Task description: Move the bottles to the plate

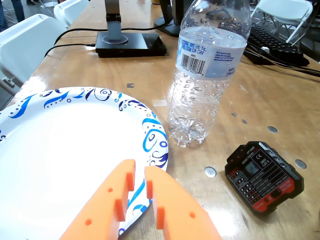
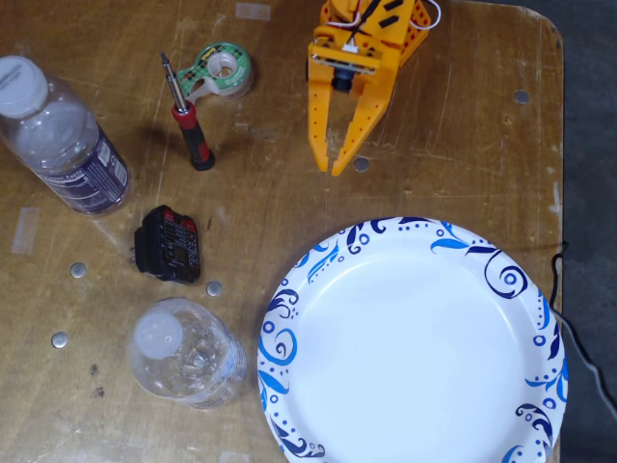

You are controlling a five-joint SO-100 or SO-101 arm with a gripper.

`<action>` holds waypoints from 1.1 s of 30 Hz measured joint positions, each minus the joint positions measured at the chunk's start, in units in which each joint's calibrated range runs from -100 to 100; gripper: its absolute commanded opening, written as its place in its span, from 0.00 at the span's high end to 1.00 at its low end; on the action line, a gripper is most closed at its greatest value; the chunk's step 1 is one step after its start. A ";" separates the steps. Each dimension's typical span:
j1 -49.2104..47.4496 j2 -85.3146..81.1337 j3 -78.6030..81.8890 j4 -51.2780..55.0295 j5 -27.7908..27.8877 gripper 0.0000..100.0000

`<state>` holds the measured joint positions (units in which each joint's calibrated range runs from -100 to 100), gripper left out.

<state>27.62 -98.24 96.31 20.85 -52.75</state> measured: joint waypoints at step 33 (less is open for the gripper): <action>-3.74 0.00 2.25 0.17 3.39 0.96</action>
<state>23.88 -98.24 98.56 21.02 -49.36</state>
